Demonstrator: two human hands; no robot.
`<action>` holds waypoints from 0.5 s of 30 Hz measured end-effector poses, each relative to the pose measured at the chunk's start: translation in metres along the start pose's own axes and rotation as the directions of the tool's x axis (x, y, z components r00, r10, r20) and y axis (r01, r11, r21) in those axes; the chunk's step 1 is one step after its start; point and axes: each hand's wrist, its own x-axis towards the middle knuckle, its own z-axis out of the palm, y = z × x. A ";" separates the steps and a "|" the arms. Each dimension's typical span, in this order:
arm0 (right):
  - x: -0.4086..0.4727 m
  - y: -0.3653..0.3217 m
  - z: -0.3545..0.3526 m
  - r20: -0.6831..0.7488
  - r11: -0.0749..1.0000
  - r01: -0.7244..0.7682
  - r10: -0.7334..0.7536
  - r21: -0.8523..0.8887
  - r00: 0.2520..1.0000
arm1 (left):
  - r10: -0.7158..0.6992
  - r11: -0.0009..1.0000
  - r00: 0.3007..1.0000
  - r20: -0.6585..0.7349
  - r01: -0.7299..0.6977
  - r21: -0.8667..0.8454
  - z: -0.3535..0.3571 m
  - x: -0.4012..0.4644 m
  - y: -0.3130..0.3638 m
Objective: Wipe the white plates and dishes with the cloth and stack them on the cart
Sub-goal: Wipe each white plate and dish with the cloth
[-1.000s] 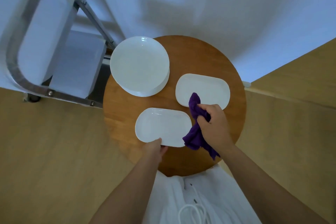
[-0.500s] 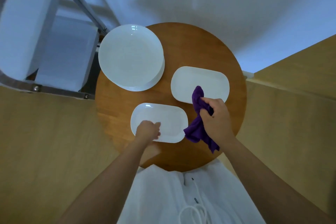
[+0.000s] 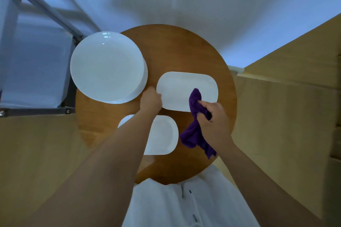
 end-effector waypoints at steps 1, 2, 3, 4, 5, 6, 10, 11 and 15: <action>0.001 0.000 0.000 -0.004 1.000 -0.004 0.004 0.001 1.000 | 0.002 1.000 1.000 0.002 -0.002 0.015 -0.001 0.000 0.001; 0.002 -0.001 -0.001 -0.008 1.000 -0.007 0.007 0.002 1.000 | 0.006 0.999 1.000 0.004 -0.006 0.036 -0.001 0.000 0.002; 0.003 -0.001 -0.001 -0.012 1.000 -0.011 0.011 0.005 1.000 | 0.010 0.998 1.000 0.007 -0.011 0.060 -0.002 -0.001 0.003; 0.003 -0.001 -0.001 -0.017 1.000 -0.014 0.014 0.010 1.000 | 0.017 0.996 1.000 0.010 -0.018 0.085 -0.004 -0.003 0.004; 0.004 -0.001 -0.001 -0.022 1.000 -0.017 0.018 0.015 1.000 | 0.022 0.994 1.000 0.010 -0.023 0.106 -0.005 -0.004 0.005; 0.004 -0.001 -0.002 -0.028 1.000 -0.022 0.023 0.019 0.999 | 0.025 0.992 1.000 0.008 -0.026 0.122 -0.006 -0.005 0.006; 0.004 -0.002 -0.002 -0.042 0.998 -0.039 0.041 0.049 0.998 | 0.018 0.990 1.000 -0.006 -0.016 0.140 -0.011 -0.010 0.011; 0.004 -0.003 -0.003 -0.045 0.998 -0.041 0.044 0.054 0.998 | 0.019 0.990 1.000 -0.008 -0.018 0.137 -0.012 -0.011 0.012; 0.002 -0.005 -0.004 -0.067 0.997 -0.044 0.049 0.065 0.997 | 0.013 0.994 1.000 -0.016 -0.011 0.108 -0.017 -0.016 0.010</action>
